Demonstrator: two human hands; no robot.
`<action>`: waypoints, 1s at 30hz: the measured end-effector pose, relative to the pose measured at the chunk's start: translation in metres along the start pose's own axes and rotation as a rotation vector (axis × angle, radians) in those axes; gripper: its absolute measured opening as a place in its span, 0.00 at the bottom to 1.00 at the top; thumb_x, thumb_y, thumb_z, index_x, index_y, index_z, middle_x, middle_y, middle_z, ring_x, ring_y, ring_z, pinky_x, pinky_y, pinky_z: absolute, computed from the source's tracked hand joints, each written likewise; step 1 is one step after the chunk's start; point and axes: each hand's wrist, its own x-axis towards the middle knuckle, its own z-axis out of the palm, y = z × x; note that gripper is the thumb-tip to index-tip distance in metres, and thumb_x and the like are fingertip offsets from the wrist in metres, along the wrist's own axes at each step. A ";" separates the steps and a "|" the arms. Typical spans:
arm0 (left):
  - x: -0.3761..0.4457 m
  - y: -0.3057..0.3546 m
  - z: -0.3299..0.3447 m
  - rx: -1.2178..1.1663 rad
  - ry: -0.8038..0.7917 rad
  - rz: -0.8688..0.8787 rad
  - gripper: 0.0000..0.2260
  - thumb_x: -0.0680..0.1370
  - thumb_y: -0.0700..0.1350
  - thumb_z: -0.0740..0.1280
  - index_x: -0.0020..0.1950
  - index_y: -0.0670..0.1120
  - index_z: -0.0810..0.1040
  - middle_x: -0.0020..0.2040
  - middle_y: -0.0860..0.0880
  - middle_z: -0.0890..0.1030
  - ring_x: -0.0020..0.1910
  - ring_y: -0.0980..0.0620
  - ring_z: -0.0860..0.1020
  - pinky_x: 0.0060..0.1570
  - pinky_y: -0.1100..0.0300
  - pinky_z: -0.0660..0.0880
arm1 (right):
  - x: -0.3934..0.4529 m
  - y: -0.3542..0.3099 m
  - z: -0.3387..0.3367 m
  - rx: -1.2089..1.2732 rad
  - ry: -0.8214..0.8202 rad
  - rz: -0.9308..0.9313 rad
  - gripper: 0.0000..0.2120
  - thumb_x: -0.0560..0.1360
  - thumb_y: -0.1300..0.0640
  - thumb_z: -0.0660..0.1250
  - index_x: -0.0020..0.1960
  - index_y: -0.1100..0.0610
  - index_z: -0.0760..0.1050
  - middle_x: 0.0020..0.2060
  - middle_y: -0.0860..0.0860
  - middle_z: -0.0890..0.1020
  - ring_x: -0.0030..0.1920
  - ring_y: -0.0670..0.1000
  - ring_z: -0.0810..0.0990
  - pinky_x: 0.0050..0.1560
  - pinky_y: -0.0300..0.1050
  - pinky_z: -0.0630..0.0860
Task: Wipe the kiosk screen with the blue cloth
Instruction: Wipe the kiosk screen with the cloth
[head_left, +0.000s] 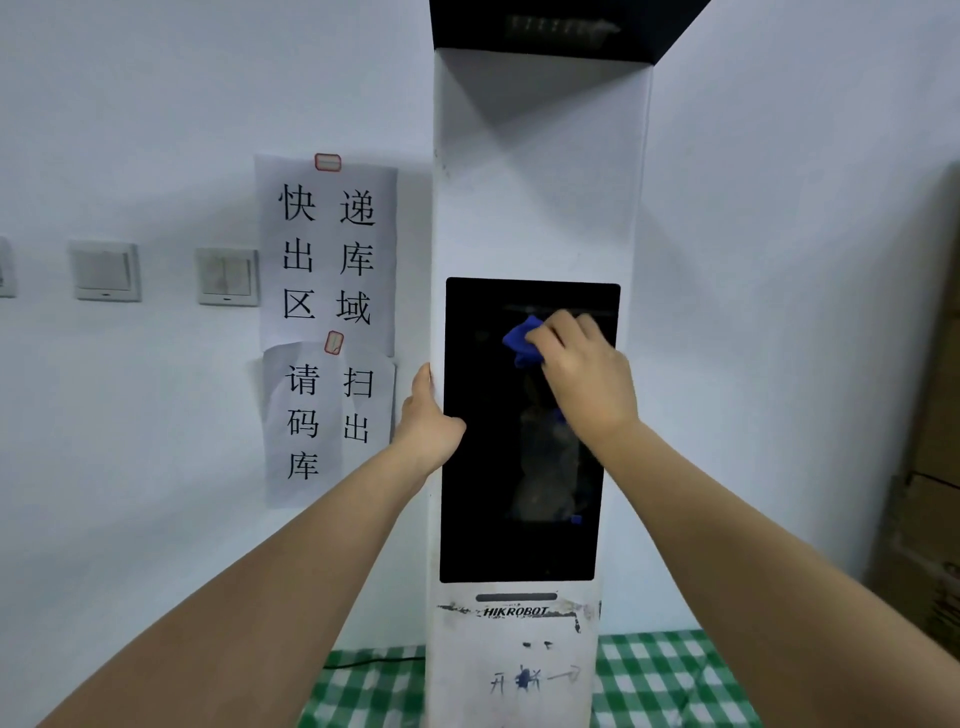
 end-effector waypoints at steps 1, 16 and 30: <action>0.000 0.000 0.000 0.002 0.007 0.002 0.39 0.74 0.37 0.64 0.77 0.58 0.48 0.72 0.45 0.67 0.66 0.44 0.71 0.66 0.47 0.71 | -0.008 0.001 0.001 0.019 -0.030 -0.043 0.18 0.57 0.71 0.76 0.44 0.60 0.79 0.40 0.54 0.78 0.38 0.56 0.76 0.23 0.38 0.58; -0.007 0.005 -0.001 0.028 -0.007 -0.031 0.38 0.76 0.35 0.62 0.78 0.57 0.46 0.73 0.46 0.65 0.68 0.44 0.69 0.66 0.52 0.69 | -0.028 0.011 0.001 0.032 -0.108 -0.144 0.15 0.59 0.70 0.75 0.43 0.59 0.79 0.38 0.54 0.76 0.37 0.56 0.75 0.22 0.39 0.59; -0.015 0.012 0.010 -0.011 0.076 -0.038 0.37 0.77 0.39 0.61 0.78 0.56 0.44 0.73 0.46 0.65 0.64 0.44 0.72 0.61 0.52 0.73 | -0.028 0.026 0.001 0.000 -0.108 -0.030 0.16 0.58 0.69 0.76 0.43 0.58 0.78 0.39 0.53 0.77 0.37 0.55 0.75 0.24 0.37 0.56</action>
